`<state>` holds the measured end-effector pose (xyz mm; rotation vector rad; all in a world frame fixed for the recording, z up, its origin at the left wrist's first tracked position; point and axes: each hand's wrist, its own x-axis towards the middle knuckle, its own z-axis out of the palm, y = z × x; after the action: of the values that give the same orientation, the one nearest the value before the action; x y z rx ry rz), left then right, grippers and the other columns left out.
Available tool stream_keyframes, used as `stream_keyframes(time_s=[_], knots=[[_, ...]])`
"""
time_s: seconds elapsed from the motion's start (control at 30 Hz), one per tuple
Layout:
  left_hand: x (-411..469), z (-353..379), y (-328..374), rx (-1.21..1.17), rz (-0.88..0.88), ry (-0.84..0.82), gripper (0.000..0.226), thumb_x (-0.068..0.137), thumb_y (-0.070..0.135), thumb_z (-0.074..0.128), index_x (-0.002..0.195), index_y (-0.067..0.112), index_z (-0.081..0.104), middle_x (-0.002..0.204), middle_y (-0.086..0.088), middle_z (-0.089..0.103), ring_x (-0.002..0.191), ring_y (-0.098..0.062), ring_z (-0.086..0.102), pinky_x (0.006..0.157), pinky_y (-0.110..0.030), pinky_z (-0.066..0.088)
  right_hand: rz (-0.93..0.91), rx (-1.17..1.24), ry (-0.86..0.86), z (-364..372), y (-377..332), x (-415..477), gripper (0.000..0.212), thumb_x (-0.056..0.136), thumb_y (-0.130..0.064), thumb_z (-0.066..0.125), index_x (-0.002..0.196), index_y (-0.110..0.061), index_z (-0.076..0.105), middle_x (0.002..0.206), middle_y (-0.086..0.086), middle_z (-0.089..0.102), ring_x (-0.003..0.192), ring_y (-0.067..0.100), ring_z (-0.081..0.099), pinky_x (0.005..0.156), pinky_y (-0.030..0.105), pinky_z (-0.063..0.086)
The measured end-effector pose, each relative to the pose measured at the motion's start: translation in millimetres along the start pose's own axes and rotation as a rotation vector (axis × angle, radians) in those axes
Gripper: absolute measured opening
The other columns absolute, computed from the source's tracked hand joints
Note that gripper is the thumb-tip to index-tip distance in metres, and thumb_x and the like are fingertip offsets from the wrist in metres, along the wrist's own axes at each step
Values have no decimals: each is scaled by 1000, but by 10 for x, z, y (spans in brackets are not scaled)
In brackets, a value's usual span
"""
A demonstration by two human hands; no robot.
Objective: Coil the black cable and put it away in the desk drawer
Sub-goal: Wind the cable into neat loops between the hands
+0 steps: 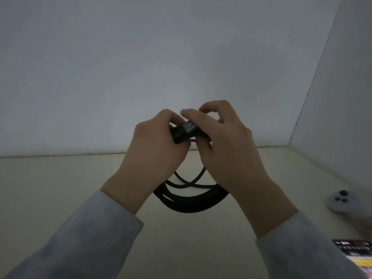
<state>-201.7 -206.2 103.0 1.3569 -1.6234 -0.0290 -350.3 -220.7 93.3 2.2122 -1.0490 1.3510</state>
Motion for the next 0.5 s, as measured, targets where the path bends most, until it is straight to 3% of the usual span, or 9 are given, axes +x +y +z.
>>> stream_keyframes(time_s=[0.07,0.13,0.23,0.33,0.4,0.5], knots=[[11,-27,36,44,-18,-16,7,85,31,69,86,28,62,70,13,61,63,-2,59,58,1,37,12,12,64,11,4,-7,45,87,-1,66,128,-18,70,119,11,64,69,24,63,58,41,58],[19,-57,59,13,-78,-77,15,85,36,67,75,27,61,64,8,61,57,-6,59,50,-5,38,19,20,104,20,5,-10,42,87,-2,66,127,-15,70,113,11,66,70,24,64,59,39,59],[29,-90,52,-109,-174,-179,19,83,38,70,72,25,62,57,1,69,51,-4,64,45,-10,37,21,4,121,33,-2,-20,41,86,-1,68,125,-14,70,108,10,68,73,23,66,61,37,59],[34,-130,46,-306,-229,-254,12,81,36,73,85,25,69,56,6,71,52,-2,68,57,-18,45,80,29,163,26,33,-21,38,88,-1,67,124,-13,71,105,7,70,77,16,63,68,31,57],[40,-149,30,-445,-244,-305,16,81,33,75,90,21,70,52,7,67,60,-9,73,67,-24,53,147,41,196,10,65,-15,37,89,-4,68,124,-15,71,103,3,69,78,6,55,74,16,50],[36,-164,3,-621,-270,-348,18,84,30,75,76,17,65,51,8,58,60,-17,72,81,-38,61,231,57,266,1,89,-8,35,88,-4,70,122,-16,71,95,-5,63,80,1,48,75,2,38]])
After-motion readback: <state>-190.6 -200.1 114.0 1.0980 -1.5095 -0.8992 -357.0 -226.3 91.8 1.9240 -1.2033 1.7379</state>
